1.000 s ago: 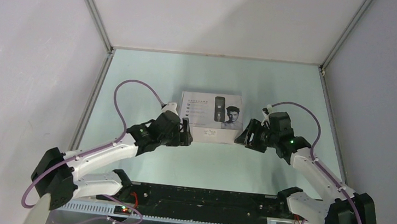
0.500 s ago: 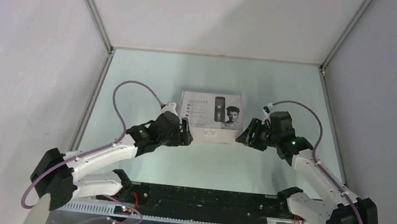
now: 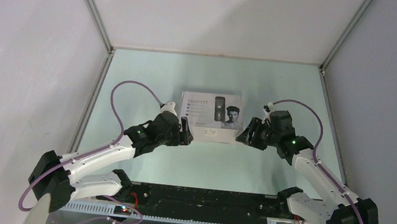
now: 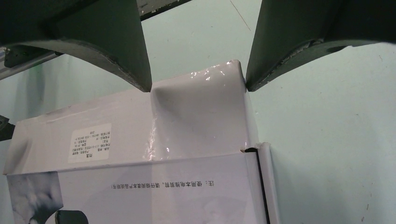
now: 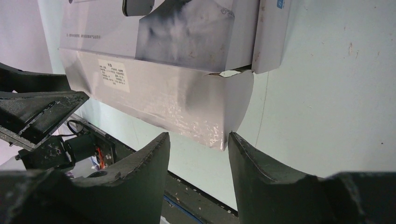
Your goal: Sort the hair-cutting tools
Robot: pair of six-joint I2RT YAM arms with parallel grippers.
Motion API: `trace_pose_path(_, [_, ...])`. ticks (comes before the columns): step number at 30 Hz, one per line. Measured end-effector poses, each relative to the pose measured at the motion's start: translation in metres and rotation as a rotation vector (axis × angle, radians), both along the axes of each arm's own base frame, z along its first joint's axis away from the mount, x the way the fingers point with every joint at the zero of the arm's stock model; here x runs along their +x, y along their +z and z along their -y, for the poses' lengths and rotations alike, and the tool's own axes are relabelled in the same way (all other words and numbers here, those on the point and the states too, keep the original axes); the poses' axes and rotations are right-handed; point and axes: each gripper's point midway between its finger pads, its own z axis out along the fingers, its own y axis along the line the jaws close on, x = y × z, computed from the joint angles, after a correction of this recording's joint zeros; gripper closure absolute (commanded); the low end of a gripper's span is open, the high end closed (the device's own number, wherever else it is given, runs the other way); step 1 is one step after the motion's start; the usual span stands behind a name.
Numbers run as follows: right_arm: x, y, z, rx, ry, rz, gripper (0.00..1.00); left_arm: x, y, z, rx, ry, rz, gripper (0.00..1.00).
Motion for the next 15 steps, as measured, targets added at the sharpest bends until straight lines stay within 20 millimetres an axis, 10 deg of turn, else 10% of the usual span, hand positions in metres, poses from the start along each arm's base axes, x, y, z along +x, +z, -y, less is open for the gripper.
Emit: trace_pose_path(15, [0.002,-0.025,0.002,-0.096,0.004,-0.035,0.52,0.001,-0.019,-0.001,0.034,0.005,-0.026,0.21])
